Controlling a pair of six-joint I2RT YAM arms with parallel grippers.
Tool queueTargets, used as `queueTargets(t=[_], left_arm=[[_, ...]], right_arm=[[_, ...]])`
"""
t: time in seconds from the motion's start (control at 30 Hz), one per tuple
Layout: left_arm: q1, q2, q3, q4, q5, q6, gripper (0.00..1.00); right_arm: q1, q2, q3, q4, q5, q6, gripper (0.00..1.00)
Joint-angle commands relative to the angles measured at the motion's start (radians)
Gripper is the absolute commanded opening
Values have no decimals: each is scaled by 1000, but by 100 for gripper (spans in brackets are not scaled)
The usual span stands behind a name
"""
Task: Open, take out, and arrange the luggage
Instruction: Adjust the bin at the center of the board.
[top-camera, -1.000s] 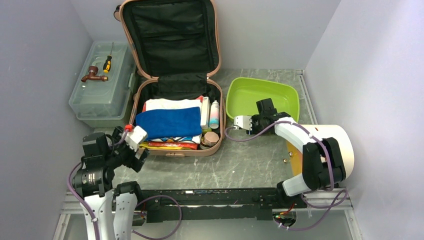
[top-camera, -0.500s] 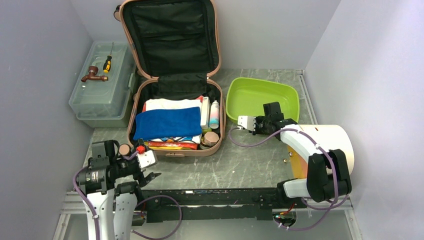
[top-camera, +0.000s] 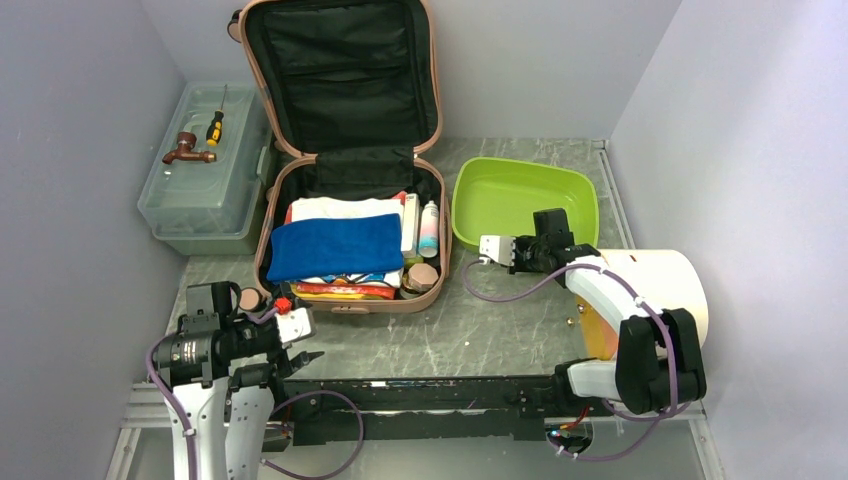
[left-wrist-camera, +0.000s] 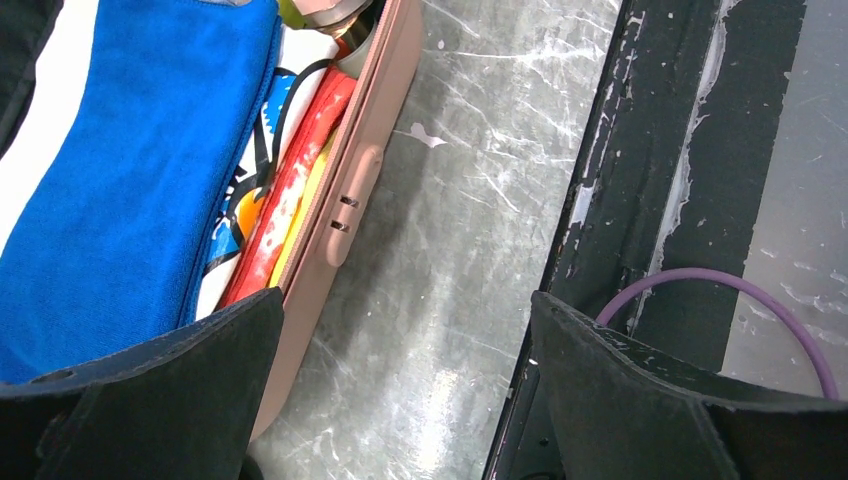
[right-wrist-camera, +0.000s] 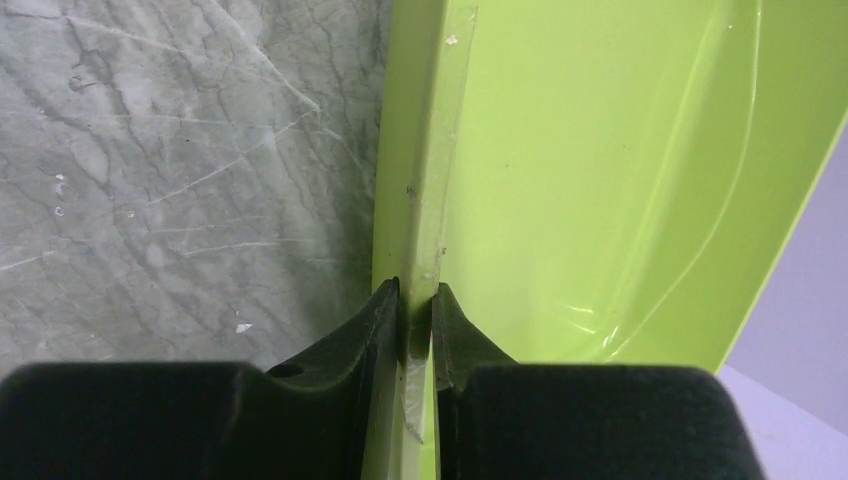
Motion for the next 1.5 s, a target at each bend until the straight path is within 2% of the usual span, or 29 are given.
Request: queueTargets(t=[0.0,0.13,0.5,0.73,0.77,0.97,1.07,1.13,1.2,1.33,1.37,1.47], left_arm=[[-1,18,24,-19,40,36,99],[1,24,23,-18,39,38,99],[19,39,20,-9,30,29,99],[34,44,22,-14,33,36,99],[36,45,22,-15,33,36,100],[47,44,22,-3,26,18,99],[49,46,22,0,26,15,100],[51,47,22,3,24,12,100],[52,47,22,6,22,9,99],[55,46,20,12,19,-1,100],[55,46,20,13,19,-2,99],[55,46,20,13,19,-2,99]], right_arm=[[9,-23,-29,0,-40,-81,6],[30,-16,-34,-3,-4,-118,0],[53,6,-16,-20,65,-174,0],[56,-24,-59,88,73,-172,0],[58,-25,-62,101,81,-171,3],[61,-45,-59,100,83,-140,38],[62,-54,-55,70,42,-135,39],[73,-34,-40,42,35,-133,38],[86,3,-20,25,54,-130,32],[111,51,-3,-4,101,-134,3],[113,47,-4,-10,103,-138,0],[113,-1,-18,-30,71,-154,0]])
